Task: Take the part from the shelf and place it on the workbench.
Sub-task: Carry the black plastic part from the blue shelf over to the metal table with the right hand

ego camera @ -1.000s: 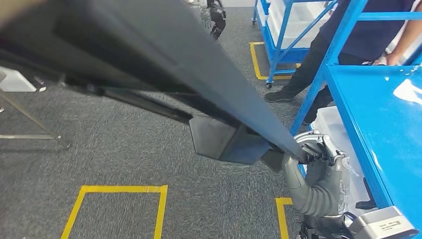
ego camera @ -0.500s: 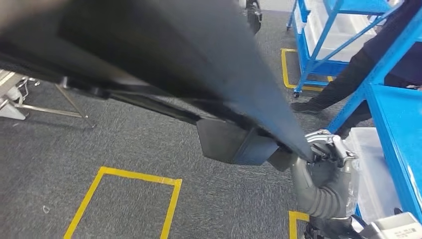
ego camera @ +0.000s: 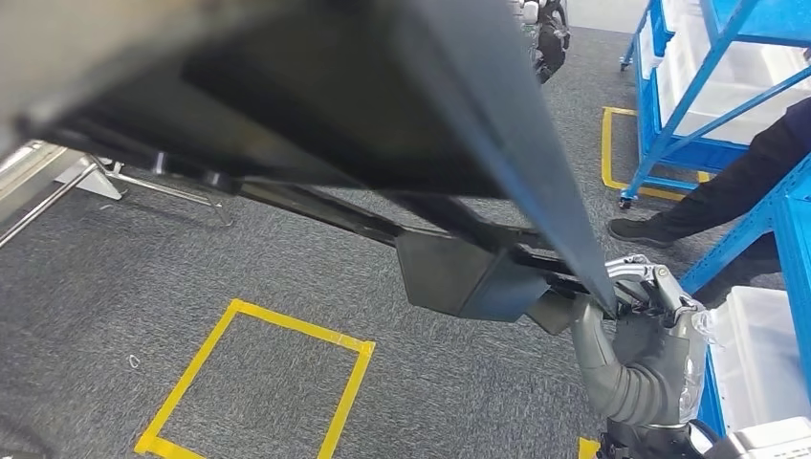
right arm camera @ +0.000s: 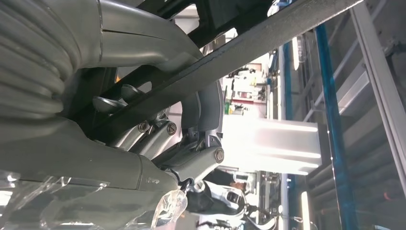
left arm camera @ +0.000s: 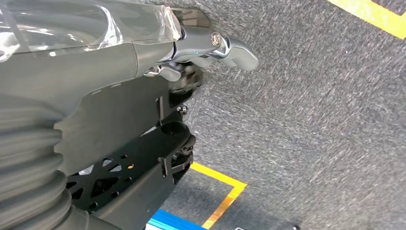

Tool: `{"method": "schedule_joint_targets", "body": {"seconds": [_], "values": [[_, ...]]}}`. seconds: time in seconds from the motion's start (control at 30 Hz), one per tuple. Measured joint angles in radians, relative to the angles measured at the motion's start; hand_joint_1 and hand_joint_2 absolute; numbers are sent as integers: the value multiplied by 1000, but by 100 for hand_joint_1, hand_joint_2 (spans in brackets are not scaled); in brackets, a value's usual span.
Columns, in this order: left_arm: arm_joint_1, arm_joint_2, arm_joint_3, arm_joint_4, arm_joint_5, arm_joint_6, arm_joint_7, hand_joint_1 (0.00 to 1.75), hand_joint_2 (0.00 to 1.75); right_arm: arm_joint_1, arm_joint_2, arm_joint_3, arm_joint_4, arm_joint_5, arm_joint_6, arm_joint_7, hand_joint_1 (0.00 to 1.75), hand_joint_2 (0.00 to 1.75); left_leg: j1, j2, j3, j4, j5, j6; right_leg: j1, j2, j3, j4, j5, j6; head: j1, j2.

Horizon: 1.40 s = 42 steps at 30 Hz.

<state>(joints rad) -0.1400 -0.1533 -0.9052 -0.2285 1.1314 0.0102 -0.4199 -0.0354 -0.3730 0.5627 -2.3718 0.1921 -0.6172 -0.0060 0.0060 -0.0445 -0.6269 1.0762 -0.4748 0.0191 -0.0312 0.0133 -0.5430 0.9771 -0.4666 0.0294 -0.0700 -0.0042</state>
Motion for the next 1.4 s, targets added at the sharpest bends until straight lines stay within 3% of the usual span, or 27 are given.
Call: {"method": "schedule_joint_targets", "body": {"seconds": [0.07,0.1,0.13,0.17,0.2,0.27,0.33,0.4,0.47,0.53,0.6,0.63,0.67,0.7,0.77,0.83,0.9,0.97,1.0,1.07,1.13,1.17,1.2,1.23,1.3,1.33,1.4], "values": [[0,0,0,0,0,0,0,0,175,1,0,-1,0,0,0,0,175,175,0,29,-73,151,-64,-5,5,-21,0,0,-2,-5,-1,0],[0,0,0,0,1,1,0,0,175,1,0,-1,-1,0,0,0,175,175,0,33,-99,201,-78,-5,8,-32,0,0,-3,-7,-2,0],[0,0,0,0,1,1,0,0,175,0,0,-1,-1,0,0,0,175,175,-1,35,-105,211,-72,-2,10,-42,1,0,-4,-8,-2,0],[0,0,0,0,1,2,1,0,175,0,0,-1,-1,0,0,0,175,175,-3,37,-89,176,-49,4,12,-51,2,0,-6,-9,-2,0],[-1,0,0,0,1,2,1,0,175,0,0,-1,-1,0,0,0,175,175,-8,47,-54,105,-15,14,14,-61,5,0,-7,-10,-2,0],[-2,0,0,0,1,2,1,0,175,-2,0,-1,-2,0,0,0,175,175,-26,88,22,-47,40,37,18,-77,9,0,-12,-7,-2,0],[-3,0,0,0,3,2,1,0,175,-3,0,-1,-2,0,0,-1,175,175,-40,108,49,-110,55,48,19,-92,11,-1,-16,0,-2,0],[-2,-1,0,0,5,2,1,0,175,-4,0,-1,-3,1,0,-2,175,175,-38,87,53,-121,61,50,18,-107,17,-4,-20,8,-2,0],[-1,-2,0,0,4,2,0,0,175,-6,0,-1,-4,3,0,-3,175,175,-28,66,67,-140,70,55,18,-84,12,26,-46,14,-1,0],[-3,-3,0,0,4,0,-1,0,175,-6,0,-2,-5,4,0,-5,175,175,-23,46,77,-149,74,60,17,-38,-34,132,-106,19,1,0],[-4,-4,0,0,4,-1,-1,0,175,-4,0,-2,-5,4,0,-5,175,175,-23,24,76,-149,73,62,15,-20,-95,249,-153,24,4,0],[-4,-4,0,0,4,-1,-1,0,175,-3,0,-2,-5,4,0,-6,175,175,-22,12,76,-148,72,61,13,-19,-107,267,-149,27,4,0],[-3,-4,0,0,5,-1,-1,0,175,-2,0,-2,-5,3,0,-8,175,175,-20,-1,76,-145,71,59,10,-18,-99,244,-125,31,4,0],[-3,-4,-1,0,5,-1,-1,0,175,-2,1,-2,-5,2,0,-11,175,175,-17,-14,76,-140,69,55,5,-13,-73,186,-86,35,4,0],[-4,-3,-1,0,6,-1,-1,0,175,0,4,-2,-4,-1,0,-19,175,175,-14,-36,70,-122,60,41,-6,23,-14,58,-30,45,5,0],[-4,-2,-1,0,7,-1,-1,0,175,6,8,-4,-2,-9,0,-31,175,175,-16,-51,57,-108,56,30,-7,45,4,13,-21,40,6,0],[-3,-1,0,0,10,-1,-1,0,175,15,12,-9,-1,-28,0,-52,175,175,-14,-61,49,-105,57,24,-3,28,1,15,-19,26,6,0],[-3,0,0,0,17,-1,-1,0,175,25,17,-16,1,-55,0,-79,175,175,-13,-33,35,-76,40,16,-2,11,4,13,-19,13,3,0],[-3,0,0,0,20,-1,-1,0,175,32,21,-21,1,-67,0,-92,175,175,-13,-10,14,-31,17,11,-1,1,6,12,-20,7,1,0],[-3,0,-1,0,21,0,-2,0,175,46,26,-30,3,-85,0,-112,175,175,-11,26,-60,113,-42,3,4,-20,10,12,-24,-3,-3,0],[-3,0,-1,0,19,3,-1,0,175,56,30,-37,5,-99,0,-125,175,175,-10,34,-117,214,-67,4,9,-42,12,12,-28,-7,-4,0],[-3,0,-1,0,18,5,0,0,175,59,33,-41,6,-104,0,-129,175,175,-11,35,-116,205,-51,8,12,-51,14,12,-30,-8,-4,0],[-3,0,-1,0,18,6,0,0,175,61,35,-44,7,-108,0,-132,175,175,-14,39,-92,152,-20,15,13,-60,18,11,-33,-9,-4,0],[-3,0,-1,0,18,7,0,0,175,62,37,-48,8,-110,0,-135,175,175,-20,51,-53,73,17,25,14,-68,23,11,-36,-9,-5,0],[-4,1,-1,0,18,8,0,0,175,66,41,-54,8,-112,0,-139,175,175,-39,85,13,-61,63,43,17,-82,31,10,-42,-6,-5,0],[-4,1,-1,0,18,8,0,0,175,68,43,-56,9,-112,0,-140,175,175,-46,95,27,-90,69,48,18,-89,33,9,-45,-3,-5,0],[-2,1,-2,0,17,8,2,0,175,73,47,-62,11,-113,0,-142,175,175,-50,85,29,-103,68,52,18,-103,37,3,-47,4,-6,0]]}}
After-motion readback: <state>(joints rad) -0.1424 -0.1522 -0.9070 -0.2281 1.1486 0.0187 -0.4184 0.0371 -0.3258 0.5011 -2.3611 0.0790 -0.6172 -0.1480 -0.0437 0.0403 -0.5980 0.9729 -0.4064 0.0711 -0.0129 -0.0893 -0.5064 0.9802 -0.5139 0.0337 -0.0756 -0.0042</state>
